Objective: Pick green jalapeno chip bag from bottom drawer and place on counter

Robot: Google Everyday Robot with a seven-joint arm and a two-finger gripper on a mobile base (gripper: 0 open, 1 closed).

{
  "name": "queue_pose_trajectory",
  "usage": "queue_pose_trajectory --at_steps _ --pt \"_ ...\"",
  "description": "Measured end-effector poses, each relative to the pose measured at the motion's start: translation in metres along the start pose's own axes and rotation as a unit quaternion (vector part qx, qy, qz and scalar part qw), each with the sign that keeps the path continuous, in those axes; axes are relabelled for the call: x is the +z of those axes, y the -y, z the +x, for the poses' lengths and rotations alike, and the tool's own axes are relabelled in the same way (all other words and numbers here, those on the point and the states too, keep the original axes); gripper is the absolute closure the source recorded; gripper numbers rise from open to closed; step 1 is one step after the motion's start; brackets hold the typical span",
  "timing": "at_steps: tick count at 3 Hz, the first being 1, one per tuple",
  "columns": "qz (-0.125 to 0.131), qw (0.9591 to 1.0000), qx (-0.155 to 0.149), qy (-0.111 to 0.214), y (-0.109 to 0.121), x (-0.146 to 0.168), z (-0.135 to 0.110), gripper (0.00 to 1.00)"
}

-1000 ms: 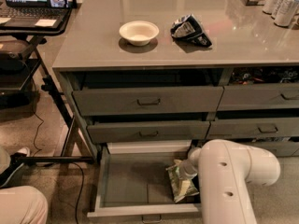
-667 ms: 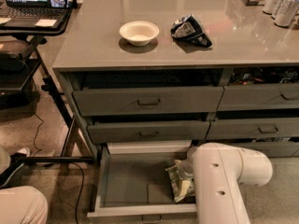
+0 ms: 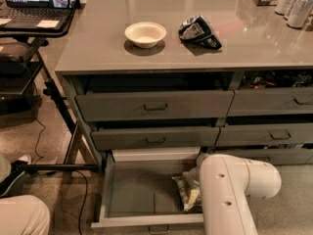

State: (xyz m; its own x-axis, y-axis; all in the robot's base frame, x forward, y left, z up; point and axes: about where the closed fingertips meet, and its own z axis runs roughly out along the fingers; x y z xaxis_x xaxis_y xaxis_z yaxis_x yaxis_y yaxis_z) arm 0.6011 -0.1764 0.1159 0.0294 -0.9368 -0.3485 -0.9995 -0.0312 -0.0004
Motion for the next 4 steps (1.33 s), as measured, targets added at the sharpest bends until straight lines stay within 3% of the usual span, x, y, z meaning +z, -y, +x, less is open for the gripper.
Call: queue_pose_trajectory --at_steps 2,3,4 --pt "0.0 1.0 0.0 0.0 0.0 -0.007 -0.003 0.87" --pt "0.018 0.9997 -0.009 0.014 -0.005 -0.013 -0.002 1.0" --pt "0.059 0.9974 -0.031 0.03 -0.01 -0.039 -0.007 1.0"
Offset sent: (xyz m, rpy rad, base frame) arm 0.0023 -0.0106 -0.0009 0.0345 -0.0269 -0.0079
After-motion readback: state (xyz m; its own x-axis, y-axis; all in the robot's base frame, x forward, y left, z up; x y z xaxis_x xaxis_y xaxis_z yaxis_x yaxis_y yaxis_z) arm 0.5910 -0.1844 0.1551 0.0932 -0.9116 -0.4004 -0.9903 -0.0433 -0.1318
